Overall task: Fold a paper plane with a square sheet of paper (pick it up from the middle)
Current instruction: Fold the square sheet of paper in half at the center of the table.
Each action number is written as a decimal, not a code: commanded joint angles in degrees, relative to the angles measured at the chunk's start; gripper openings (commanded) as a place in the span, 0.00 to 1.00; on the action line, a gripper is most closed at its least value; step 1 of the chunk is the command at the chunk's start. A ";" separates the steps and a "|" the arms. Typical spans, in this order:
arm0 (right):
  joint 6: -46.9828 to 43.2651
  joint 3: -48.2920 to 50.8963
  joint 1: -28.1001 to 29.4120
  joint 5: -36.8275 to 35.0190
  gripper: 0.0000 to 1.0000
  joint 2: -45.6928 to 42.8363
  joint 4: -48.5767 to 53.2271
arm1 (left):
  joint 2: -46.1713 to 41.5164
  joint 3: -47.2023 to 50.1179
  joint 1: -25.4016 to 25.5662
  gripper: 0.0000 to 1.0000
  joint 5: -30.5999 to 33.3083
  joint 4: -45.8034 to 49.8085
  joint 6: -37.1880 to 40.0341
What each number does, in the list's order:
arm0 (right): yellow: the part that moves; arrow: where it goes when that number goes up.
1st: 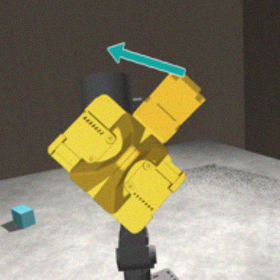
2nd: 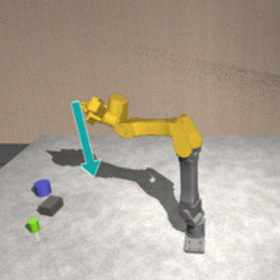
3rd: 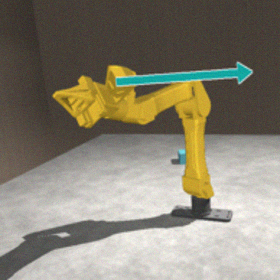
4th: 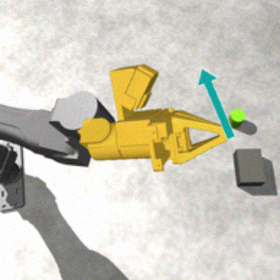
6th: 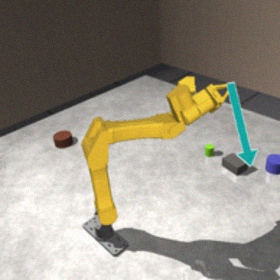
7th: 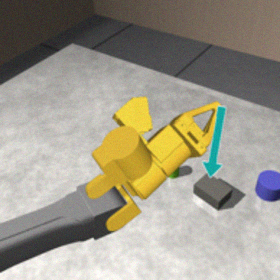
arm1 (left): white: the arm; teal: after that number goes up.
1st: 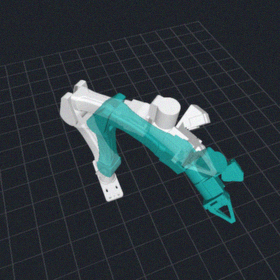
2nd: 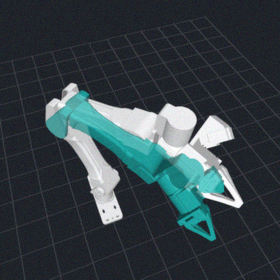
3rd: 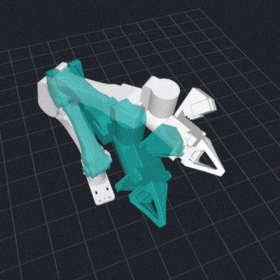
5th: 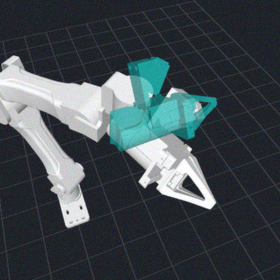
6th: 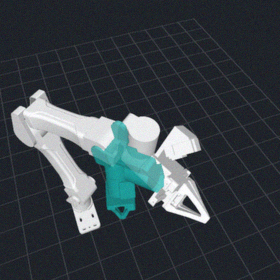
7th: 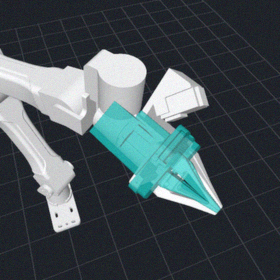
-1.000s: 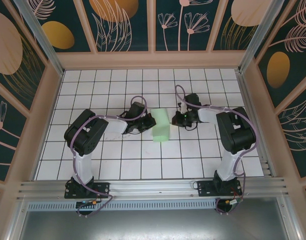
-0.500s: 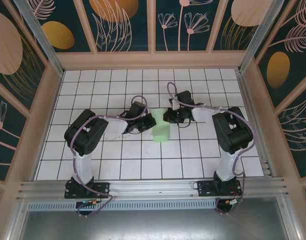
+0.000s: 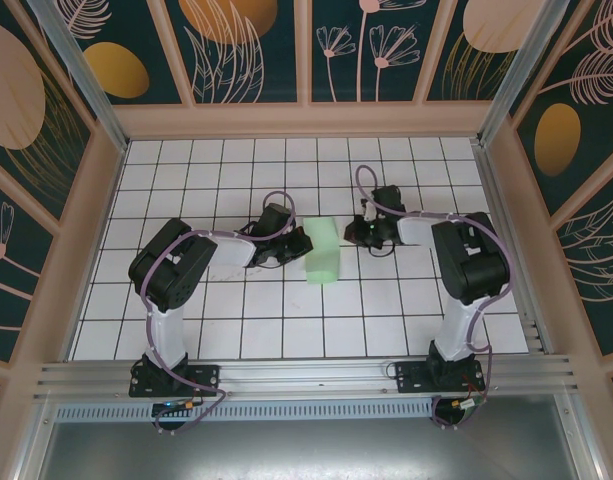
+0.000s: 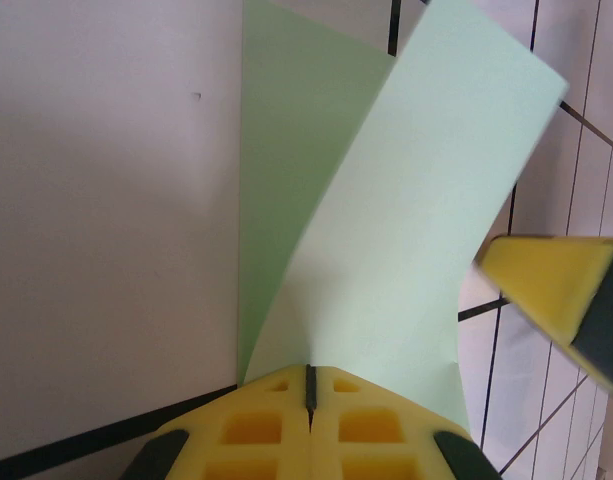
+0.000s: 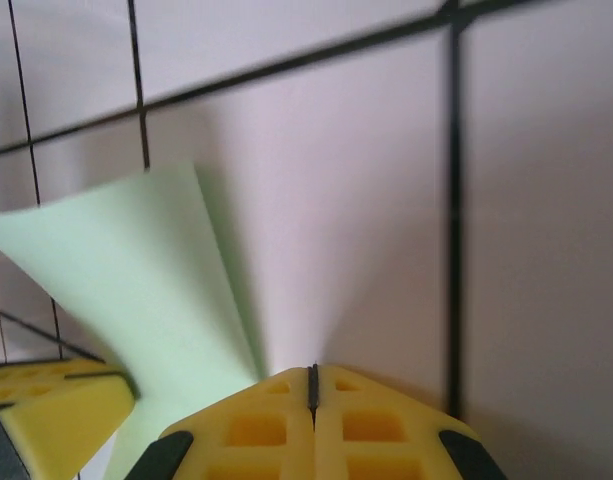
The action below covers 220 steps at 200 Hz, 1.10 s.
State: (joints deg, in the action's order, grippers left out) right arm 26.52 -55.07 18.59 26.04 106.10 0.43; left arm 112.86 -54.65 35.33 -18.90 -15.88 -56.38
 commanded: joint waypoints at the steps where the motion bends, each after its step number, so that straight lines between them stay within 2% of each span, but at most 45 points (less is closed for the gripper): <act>1: -1.67 -0.67 0.98 -2.42 0.00 -4.96 -0.74 | 6.59 5.26 -0.81 0.00 9.15 19.92 2.69; 45: -1.03 -5.57 6.79 3.29 0.00 0.29 -1.44 | 6.65 4.27 -0.74 0.00 9.14 20.91 3.23; 77: 0.14 -8.47 6.36 4.82 0.00 6.07 -1.72 | 6.84 3.95 -0.75 0.00 9.14 21.45 3.38; 111: 1.52 -6.09 2.91 4.98 0.00 7.91 -3.80 | 6.66 3.24 -0.78 0.00 9.49 22.82 3.56; 161: 2.59 -5.23 -2.65 0.27 0.00 7.00 -4.35 | 6.93 3.94 -0.78 0.00 9.31 22.59 3.78; 199: 2.41 -3.56 1.51 -3.51 0.00 -1.08 -6.40 | 6.82 3.84 -0.77 0.00 9.01 22.13 3.78; 220: 1.95 -5.12 4.64 -3.42 0.00 -0.90 -5.30 | 6.94 3.67 -0.72 0.00 8.92 22.04 3.91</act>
State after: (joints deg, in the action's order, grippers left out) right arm 28.91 -59.33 19.38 24.93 107.74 -3.90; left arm 112.99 -55.99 35.33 -18.94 -13.41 -54.85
